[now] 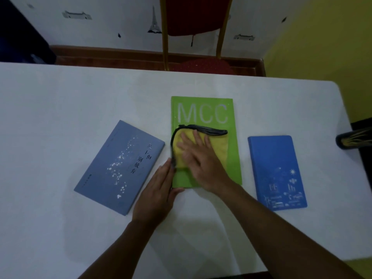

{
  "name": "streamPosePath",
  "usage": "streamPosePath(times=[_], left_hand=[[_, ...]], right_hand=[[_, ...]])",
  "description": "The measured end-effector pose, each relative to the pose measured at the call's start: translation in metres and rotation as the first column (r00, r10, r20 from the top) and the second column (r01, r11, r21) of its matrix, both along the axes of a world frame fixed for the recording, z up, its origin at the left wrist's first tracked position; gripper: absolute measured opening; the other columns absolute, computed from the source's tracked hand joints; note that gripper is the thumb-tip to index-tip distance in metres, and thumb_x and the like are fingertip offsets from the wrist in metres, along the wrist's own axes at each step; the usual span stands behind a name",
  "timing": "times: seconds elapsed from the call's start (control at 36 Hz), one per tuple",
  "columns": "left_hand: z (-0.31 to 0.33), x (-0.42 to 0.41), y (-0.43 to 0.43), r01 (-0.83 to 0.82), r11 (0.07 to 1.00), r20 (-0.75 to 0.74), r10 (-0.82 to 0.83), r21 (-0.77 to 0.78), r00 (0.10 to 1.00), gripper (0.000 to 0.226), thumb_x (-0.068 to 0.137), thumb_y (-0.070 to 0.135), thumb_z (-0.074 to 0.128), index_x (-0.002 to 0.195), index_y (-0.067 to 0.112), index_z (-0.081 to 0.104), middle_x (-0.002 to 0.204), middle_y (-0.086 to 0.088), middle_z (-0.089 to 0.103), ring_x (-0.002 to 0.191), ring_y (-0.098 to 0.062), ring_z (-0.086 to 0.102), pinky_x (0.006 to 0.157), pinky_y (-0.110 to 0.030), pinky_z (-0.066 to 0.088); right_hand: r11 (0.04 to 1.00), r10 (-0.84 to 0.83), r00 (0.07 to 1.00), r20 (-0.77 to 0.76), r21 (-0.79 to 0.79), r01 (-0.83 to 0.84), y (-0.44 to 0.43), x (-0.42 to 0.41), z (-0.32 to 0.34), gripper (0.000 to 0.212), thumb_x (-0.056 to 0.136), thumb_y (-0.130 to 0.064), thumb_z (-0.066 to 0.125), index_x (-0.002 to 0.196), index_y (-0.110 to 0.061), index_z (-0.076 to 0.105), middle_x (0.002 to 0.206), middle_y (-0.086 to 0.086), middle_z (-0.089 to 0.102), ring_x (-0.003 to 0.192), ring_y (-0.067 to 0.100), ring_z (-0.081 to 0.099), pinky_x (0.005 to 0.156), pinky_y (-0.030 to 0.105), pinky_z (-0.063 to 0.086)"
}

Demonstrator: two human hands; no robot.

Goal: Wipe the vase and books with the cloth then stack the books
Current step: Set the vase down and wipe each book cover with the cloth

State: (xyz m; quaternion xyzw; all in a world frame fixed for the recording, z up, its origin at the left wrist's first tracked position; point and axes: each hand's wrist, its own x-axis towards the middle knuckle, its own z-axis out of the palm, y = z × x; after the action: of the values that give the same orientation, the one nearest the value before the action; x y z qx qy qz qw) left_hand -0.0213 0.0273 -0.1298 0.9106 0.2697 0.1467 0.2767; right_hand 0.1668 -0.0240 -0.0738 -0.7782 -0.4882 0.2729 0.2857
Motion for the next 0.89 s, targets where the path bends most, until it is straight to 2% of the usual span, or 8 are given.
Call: streamPosePath(times=[0.08,0.17,0.25,0.39,0.5,0.64,0.72,0.89], left_hand=[[0.002,0.001,-0.001,-0.013,1.000,0.001,0.013,0.002,1.000,0.065,0.100,0.044,0.052,0.149,0.003,0.045,0.156,-0.012,0.043,0.141,-0.026,0.040,0.123,-0.021,0.017],[0.000,0.000,-0.001,-0.017,1.000,0.009,0.017,0.021,1.000,0.066,0.099,0.043,0.054,0.149,0.002,0.044,0.156,-0.013,0.042,0.141,-0.027,0.040,0.124,-0.020,0.015],[-0.003,-0.001,0.000,-0.008,1.000,-0.027,0.009,0.017,1.000,0.069,0.100,0.048,0.051,0.151,0.001,0.043,0.159,-0.012,0.039,0.144,-0.027,0.042,0.124,-0.025,0.021],[-0.003,-0.002,-0.001,-0.010,1.000,-0.054,0.011,0.018,0.998,0.071,0.100,0.049,0.050,0.151,0.001,0.043,0.159,-0.014,0.040,0.144,-0.028,0.043,0.119,-0.034,0.033],[-0.003,-0.001,-0.001,-0.015,1.000,-0.059,0.016,0.019,0.998,0.071,0.100,0.050,0.049,0.152,0.002,0.042,0.160,-0.013,0.040,0.144,-0.027,0.043,0.120,-0.029,0.028],[-0.004,-0.003,-0.001,-0.017,1.000,-0.028,0.017,0.003,0.999,0.067,0.102,0.045,0.047,0.154,0.003,0.038,0.161,-0.010,0.036,0.144,-0.027,0.040,0.123,-0.023,0.020],[-0.007,-0.002,-0.001,-0.013,0.999,-0.014,0.013,0.039,1.000,0.068,0.100,0.045,0.052,0.150,-0.001,0.043,0.158,-0.016,0.042,0.142,-0.030,0.045,0.120,-0.033,0.032],[-0.008,-0.002,-0.001,-0.010,0.999,-0.032,0.012,0.047,0.999,0.070,0.100,0.047,0.053,0.151,-0.001,0.043,0.158,-0.015,0.042,0.142,-0.031,0.047,0.117,-0.040,0.040]], right_hand=[[0.990,0.143,0.945,0.294,-0.047,-0.135,-0.001,-0.006,-0.012,0.054,0.108,-0.053,0.023,0.153,-0.033,0.044,0.171,-0.005,0.017,0.160,0.023,0.000,0.128,0.048,-0.003],[0.991,0.136,0.904,0.406,-0.069,-0.118,-0.002,0.000,-0.022,0.048,0.107,-0.049,0.038,0.154,-0.039,0.040,0.172,0.002,0.013,0.159,0.028,0.004,0.128,0.052,0.004],[0.993,0.065,0.880,0.470,-0.117,-0.011,-0.001,0.023,-0.021,0.050,0.106,-0.054,0.032,0.156,-0.045,0.033,0.173,0.000,0.006,0.159,0.029,0.002,0.127,0.053,0.006],[0.978,-0.061,0.916,0.396,-0.162,0.135,0.023,0.066,-0.012,0.051,0.108,-0.053,0.030,0.158,-0.044,0.027,0.173,-0.001,-0.001,0.158,0.030,-0.008,0.126,0.054,-0.003],[0.998,0.054,0.918,0.392,-0.053,-0.036,0.018,0.038,-0.018,0.048,0.103,-0.045,0.043,0.147,-0.031,0.054,0.167,0.002,0.031,0.156,0.037,0.017,0.125,0.057,0.013],[0.966,0.158,0.926,0.342,0.140,-0.217,-0.042,-0.002,-0.023,0.038,0.096,-0.026,0.066,0.133,-0.020,0.069,0.156,0.002,0.049,0.152,0.032,0.033,0.124,0.053,0.024],[0.954,0.172,0.928,0.330,0.179,-0.241,-0.082,0.011,-0.022,0.039,0.090,-0.016,0.073,0.129,-0.015,0.072,0.151,0.004,0.055,0.148,0.031,0.041,0.120,0.055,0.033],[0.988,0.020,0.933,0.359,0.134,-0.073,-0.077,0.062,-0.025,0.033,0.100,-0.024,0.057,0.129,-0.017,0.071,0.151,0.006,0.054,0.147,0.033,0.042,0.120,0.056,0.030]])
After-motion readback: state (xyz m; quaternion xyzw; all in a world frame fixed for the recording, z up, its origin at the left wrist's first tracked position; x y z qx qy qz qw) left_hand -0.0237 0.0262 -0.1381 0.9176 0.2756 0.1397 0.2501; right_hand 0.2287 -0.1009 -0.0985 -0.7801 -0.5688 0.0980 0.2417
